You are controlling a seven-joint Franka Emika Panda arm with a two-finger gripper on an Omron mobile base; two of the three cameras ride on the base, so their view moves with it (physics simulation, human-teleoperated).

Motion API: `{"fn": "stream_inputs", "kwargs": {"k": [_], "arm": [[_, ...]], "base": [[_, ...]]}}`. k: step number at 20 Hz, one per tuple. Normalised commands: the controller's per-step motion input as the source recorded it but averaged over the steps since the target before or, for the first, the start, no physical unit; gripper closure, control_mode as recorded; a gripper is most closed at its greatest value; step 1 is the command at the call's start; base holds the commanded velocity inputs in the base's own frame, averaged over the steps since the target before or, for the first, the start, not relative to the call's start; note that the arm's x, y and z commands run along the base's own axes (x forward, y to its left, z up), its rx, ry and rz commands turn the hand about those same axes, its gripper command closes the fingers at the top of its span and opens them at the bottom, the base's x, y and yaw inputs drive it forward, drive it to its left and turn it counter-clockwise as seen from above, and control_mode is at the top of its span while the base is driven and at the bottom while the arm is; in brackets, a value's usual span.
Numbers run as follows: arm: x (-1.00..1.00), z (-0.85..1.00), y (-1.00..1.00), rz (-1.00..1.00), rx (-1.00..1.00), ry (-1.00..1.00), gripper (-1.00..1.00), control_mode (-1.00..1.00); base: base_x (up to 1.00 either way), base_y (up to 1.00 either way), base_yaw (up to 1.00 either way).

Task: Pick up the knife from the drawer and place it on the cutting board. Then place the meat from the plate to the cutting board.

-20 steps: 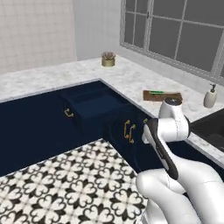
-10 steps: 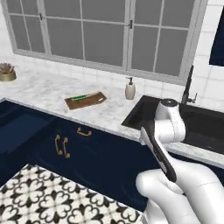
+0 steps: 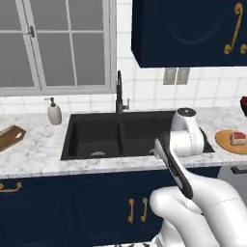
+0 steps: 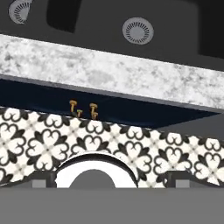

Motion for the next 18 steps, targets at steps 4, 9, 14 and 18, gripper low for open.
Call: {"fn": "stream_inputs", "kwargs": {"k": [4,9,14,18], "arm": [[0.0,0.0,0.0,0.0,0.0,0.0,-1.0,1.0],[0.0,0.0,0.0,0.0,0.0,0.0,-1.0,1.0],[0.0,0.0,0.0,0.0,0.0,0.0,-1.0,1.0],[0.0,0.0,0.0,0.0,0.0,0.0,-1.0,1.0]], "base": [[0.24,-1.0,-0.5],[0.25,-0.39,-0.56],[0.22,0.17,-0.47],[0.64,0.34,-0.09]]}}
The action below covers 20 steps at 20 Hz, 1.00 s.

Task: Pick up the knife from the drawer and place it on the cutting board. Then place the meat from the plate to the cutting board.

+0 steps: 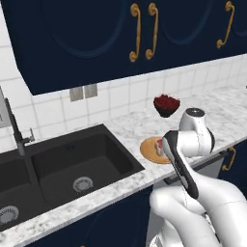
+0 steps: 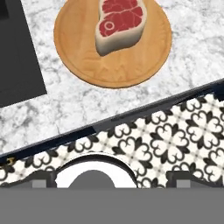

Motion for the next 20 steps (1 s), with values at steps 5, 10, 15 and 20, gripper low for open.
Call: {"fn": "stream_inputs", "kwargs": {"k": [5,10,15,20], "arm": [[0.0,0.0,0.0,0.0,0.0,0.0,-1.0,1.0],[0.0,0.0,0.0,0.0,0.0,0.0,-1.0,1.0],[0.29,-0.12,0.0,-0.08,0.0,0.0,-1.0,-1.0],[0.78,-0.03,-0.04,-0.23,0.11,0.09,-1.0,-1.0]], "base": [[0.43,0.07,0.0],[0.0,0.0,0.0],[0.0,0.0,0.0],[0.0,0.0,0.0]]}}
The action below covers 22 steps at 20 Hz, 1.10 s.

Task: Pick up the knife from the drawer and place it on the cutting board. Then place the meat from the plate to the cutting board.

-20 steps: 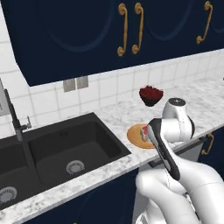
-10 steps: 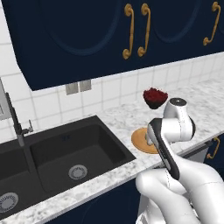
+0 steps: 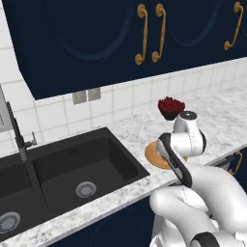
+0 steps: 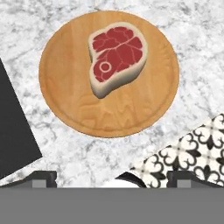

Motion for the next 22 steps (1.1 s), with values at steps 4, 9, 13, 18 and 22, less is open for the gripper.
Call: {"fn": "stream_inputs", "kwargs": {"k": [4,9,13,18,22], "arm": [[0.5,0.05,-0.22,-0.1,0.17,0.03,-1.0,-1.0],[0.16,-0.14,-0.08,0.0,0.03,0.0,-1.0,-1.0],[0.23,-0.22,0.41,0.0,-0.02,0.0,-1.0,-1.0],[0.22,-0.2,0.03,0.0,0.0,0.0,-1.0,-1.0],[0.16,-0.26,0.0,0.0,-0.01,0.0,-1.0,-1.0]], "base": [[0.0,0.0,0.0],[0.0,0.0,0.0],[0.0,0.0,0.0],[0.0,0.0,0.0],[0.0,0.0,0.0]]}}
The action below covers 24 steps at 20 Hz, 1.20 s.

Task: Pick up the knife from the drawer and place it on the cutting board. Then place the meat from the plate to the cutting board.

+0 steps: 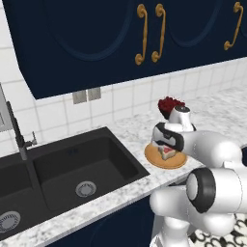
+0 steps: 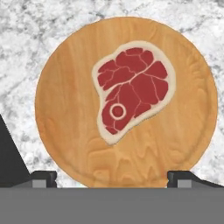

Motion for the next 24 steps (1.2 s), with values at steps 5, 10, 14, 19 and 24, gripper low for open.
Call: {"fn": "stream_inputs", "kwargs": {"k": [5,10,14,19,24], "arm": [[0.3,-0.29,-0.02,0.0,-0.02,0.0,-1.0,-1.0],[0.3,-0.2,-0.07,0.0,-0.02,0.0,-1.0,-1.0],[0.1,-0.18,-0.02,0.0,0.0,-0.02,-1.0,-1.0],[0.0,-0.25,0.0,0.0,0.0,-0.03,-1.0,-1.0],[0.03,-0.22,-0.08,0.0,0.0,-0.07,-1.0,-1.0]], "base": [[0.0,0.0,0.0],[0.0,0.0,0.0],[0.0,0.0,0.0],[0.0,0.0,0.0],[0.0,0.0,0.0]]}}
